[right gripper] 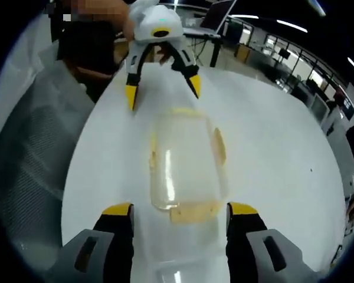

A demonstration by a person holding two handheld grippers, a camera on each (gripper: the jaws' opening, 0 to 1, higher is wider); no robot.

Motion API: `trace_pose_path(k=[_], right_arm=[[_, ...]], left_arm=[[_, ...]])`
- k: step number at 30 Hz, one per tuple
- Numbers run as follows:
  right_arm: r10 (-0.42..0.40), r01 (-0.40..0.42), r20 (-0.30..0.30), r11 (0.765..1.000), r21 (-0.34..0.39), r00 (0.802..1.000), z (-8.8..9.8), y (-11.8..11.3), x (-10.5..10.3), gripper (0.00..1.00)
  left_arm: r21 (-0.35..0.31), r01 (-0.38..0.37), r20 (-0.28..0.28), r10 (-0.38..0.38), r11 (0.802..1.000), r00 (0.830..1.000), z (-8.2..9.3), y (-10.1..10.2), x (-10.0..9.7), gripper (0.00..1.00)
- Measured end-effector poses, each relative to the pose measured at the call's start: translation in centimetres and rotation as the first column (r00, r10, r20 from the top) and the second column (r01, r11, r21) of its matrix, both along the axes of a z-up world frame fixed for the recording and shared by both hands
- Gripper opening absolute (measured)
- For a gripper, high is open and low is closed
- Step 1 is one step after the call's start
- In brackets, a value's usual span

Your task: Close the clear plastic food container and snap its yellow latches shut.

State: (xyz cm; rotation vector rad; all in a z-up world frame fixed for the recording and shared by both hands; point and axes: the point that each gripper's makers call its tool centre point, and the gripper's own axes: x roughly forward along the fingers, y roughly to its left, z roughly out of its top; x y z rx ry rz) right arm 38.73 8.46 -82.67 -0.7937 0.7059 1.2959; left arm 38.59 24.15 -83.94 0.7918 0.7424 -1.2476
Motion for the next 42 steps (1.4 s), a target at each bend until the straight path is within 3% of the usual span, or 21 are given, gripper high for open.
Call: trace_pose_path(k=[4, 21, 23, 42], right_arm=[[0.001, -0.001, -0.023, 1.000, -0.006, 1.000, -0.3, 0.3, 0.0, 0.62], [0.024, -0.026, -0.022, 0.995, -0.097, 0.999, -1.7, -0.5, 1.2, 0.60], [0.026, -0.029, -0.026, 0.995, -0.100, 0.999, -1.8, -0.4, 1.4, 0.60], [0.058, -0.068, -0.061, 0.984, -0.168, 0.996, -3.1, -0.6, 1.7, 0.58]], left_arm=[[0.028, 0.043, 0.004, -0.043, 0.999, 0.999, -0.2, -0.1, 0.3, 0.79], [0.107, 0.155, 0.002, -0.156, 0.982, 0.988, -0.8, 0.3, 2.2, 0.74], [0.116, 0.175, 0.004, -0.177, 0.978, 0.984, -0.9, 0.3, 2.3, 0.68], [0.113, 0.186, -0.032, -0.184, 0.976, 0.982, -1.5, -0.6, 3.0, 0.66]])
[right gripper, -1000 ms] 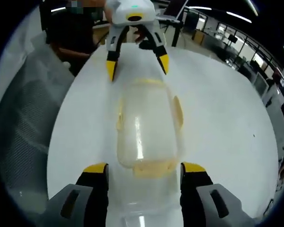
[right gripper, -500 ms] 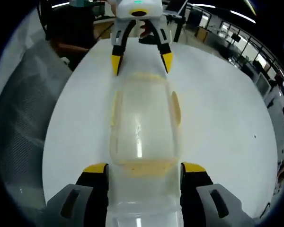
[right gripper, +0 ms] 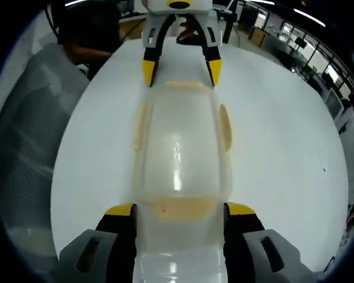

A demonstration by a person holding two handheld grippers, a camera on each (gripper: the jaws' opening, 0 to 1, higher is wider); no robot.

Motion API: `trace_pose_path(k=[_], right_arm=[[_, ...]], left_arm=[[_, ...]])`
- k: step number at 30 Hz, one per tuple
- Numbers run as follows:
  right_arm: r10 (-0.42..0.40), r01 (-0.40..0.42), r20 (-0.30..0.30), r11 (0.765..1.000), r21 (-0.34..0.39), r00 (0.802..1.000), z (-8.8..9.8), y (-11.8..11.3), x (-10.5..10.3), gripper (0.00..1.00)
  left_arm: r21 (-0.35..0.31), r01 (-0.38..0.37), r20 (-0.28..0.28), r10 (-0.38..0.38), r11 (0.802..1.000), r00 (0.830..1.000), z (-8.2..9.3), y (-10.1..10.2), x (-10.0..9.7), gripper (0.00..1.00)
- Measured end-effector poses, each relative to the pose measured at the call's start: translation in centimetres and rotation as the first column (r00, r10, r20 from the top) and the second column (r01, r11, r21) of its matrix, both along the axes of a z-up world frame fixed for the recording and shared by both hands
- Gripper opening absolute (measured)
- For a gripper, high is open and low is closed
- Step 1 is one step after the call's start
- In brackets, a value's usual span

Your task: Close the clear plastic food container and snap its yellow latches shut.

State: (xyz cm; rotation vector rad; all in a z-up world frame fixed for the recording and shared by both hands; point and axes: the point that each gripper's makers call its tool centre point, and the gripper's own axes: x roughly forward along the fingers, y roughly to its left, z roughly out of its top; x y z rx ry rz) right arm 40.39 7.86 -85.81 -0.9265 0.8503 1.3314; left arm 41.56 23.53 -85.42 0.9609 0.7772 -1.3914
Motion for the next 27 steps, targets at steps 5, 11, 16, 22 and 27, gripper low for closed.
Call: trace_pose_path(k=[5, 11, 16, 22, 27], right_arm=[[-0.001, 0.001, 0.006, 1.000, -0.008, 1.000, -0.02, 0.02, 0.31, 0.55], [0.000, 0.000, -0.034, 1.000, -0.004, 0.999, -0.09, 0.10, -0.33, 0.43], [-0.014, 0.013, -0.038, 1.000, -0.005, 0.999, -0.02, -0.04, -0.27, 0.40], [-0.004, 0.004, -0.049, 1.000, -0.003, 0.999, 0.03, -0.03, -0.29, 0.39], [-0.015, 0.014, -0.053, 1.000, -0.004, 0.998, -0.12, -0.02, -0.28, 0.39]], left_arm=[[-0.007, -0.006, -0.020, 0.006, 1.000, 1.000, -0.06, -0.01, -0.11, 0.64], [-0.012, -0.011, -0.054, 0.011, 1.000, 0.998, -0.25, -0.14, 0.06, 0.56], [-0.015, -0.001, -0.072, 0.000, 1.000, 0.997, -0.24, 0.08, -0.30, 0.46], [-0.002, -0.002, -0.066, 0.001, 1.000, 0.998, -0.08, 0.12, -0.47, 0.40], [0.017, -0.001, -0.054, 0.002, 1.000, 0.999, -0.15, 0.12, -0.60, 0.40]])
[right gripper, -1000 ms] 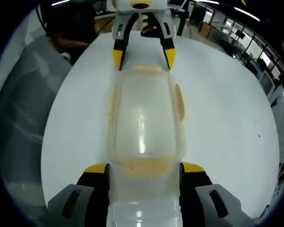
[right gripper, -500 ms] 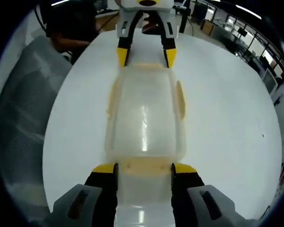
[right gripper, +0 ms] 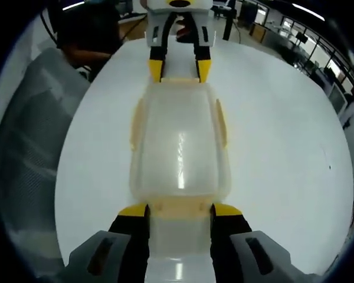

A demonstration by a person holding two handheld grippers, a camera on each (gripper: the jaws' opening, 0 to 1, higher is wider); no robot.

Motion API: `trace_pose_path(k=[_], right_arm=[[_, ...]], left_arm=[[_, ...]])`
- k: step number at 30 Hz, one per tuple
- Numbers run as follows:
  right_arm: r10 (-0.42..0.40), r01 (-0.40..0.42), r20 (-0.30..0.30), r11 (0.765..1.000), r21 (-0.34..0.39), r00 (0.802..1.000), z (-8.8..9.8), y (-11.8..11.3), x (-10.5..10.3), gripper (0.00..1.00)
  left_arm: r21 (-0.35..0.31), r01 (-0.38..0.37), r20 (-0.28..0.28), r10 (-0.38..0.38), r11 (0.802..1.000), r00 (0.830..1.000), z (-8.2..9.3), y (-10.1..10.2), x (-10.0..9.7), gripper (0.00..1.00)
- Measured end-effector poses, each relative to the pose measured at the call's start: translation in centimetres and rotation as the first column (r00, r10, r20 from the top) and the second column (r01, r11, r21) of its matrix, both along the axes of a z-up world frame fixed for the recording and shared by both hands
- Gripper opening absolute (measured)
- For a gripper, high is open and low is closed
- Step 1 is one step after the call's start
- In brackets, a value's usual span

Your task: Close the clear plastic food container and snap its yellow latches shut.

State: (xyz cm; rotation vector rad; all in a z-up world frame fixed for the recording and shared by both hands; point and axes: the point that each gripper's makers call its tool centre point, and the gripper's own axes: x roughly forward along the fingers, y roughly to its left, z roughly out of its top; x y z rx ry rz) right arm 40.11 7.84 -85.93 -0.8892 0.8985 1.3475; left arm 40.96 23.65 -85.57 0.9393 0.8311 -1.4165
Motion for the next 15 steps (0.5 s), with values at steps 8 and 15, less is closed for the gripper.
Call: trace_pose_path(k=[8, 15], right_arm=[[0.005, -0.006, -0.002, 1.000, -0.019, 1.000, -0.05, 0.05, -0.01, 0.40], [0.015, -0.015, -0.002, 0.999, -0.045, 1.000, -0.17, 0.11, -0.07, 0.40]], left_arm=[[0.015, 0.005, 0.021, -0.006, 1.000, 1.000, 0.07, 0.08, -0.13, 0.40], [0.011, 0.007, 0.012, -0.007, 1.000, 1.000, 0.00, 0.11, -0.10, 0.40]])
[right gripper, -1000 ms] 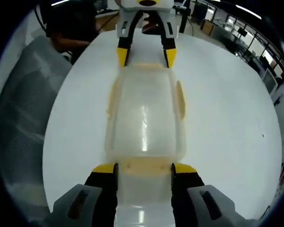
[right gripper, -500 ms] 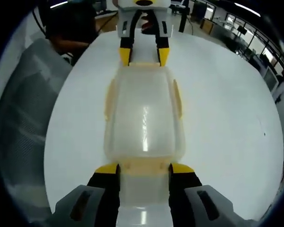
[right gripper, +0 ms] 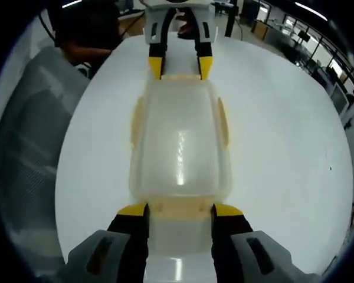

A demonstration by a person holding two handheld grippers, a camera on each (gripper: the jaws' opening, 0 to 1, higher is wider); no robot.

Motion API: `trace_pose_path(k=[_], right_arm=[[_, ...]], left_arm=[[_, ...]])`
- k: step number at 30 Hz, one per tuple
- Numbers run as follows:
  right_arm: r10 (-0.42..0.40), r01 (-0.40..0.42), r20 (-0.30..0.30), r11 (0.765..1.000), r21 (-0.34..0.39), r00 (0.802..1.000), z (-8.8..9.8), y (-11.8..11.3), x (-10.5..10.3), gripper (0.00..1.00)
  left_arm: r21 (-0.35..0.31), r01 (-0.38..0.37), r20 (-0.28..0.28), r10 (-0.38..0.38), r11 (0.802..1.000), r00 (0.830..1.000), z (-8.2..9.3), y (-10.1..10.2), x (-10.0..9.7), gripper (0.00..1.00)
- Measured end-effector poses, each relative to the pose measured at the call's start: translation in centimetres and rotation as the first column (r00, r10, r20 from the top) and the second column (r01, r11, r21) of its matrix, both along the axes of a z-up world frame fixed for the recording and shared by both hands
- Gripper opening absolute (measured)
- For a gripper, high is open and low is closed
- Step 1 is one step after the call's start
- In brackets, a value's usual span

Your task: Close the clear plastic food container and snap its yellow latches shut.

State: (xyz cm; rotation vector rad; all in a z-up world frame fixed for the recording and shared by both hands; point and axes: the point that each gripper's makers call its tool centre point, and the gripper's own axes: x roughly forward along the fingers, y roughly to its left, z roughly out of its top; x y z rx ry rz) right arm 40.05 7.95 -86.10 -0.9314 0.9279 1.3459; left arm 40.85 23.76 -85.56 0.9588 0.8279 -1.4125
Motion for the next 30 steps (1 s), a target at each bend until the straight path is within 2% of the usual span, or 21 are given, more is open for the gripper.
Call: trace_pose_path(k=[8, 13, 19, 20, 26, 30], right_arm=[[-0.025, 0.025, -0.001, 1.000, -0.008, 1.000, 0.0, -0.1, 0.0, 0.39], [-0.026, 0.026, -0.003, 0.999, -0.020, 1.000, -0.1, 0.0, 0.0, 0.39], [-0.010, 0.010, 0.002, 1.000, -0.017, 1.000, -0.1, 0.0, 0.0, 0.38], [0.013, -0.012, 0.032, 1.000, -0.020, 0.999, 0.1, 0.1, 0.3, 0.38], [0.012, -0.011, 0.026, 1.000, -0.019, 1.000, 0.3, 0.1, -0.2, 0.38], [0.021, -0.020, 0.043, 1.000, -0.019, 0.999, 0.9, 0.0, 0.0, 0.38]], left_arm=[[0.002, -0.014, -0.005, 0.014, 1.000, 1.000, 0.0, 0.0, -0.1, 0.39], [-0.041, -0.028, 0.013, 0.029, 0.999, 0.999, 0.2, 0.2, -0.2, 0.39], [-0.013, -0.052, 0.015, 0.053, 0.999, 0.999, 0.1, 0.1, -0.2, 0.38], [-0.012, -0.067, 0.002, 0.067, 0.998, 0.998, 0.0, 0.1, -0.4, 0.38], [0.005, -0.076, 0.013, 0.076, 0.997, 0.997, 0.0, 0.2, -0.8, 0.38], [0.002, -0.091, 0.019, 0.091, 0.996, 0.996, 0.4, 0.1, -0.9, 0.38]])
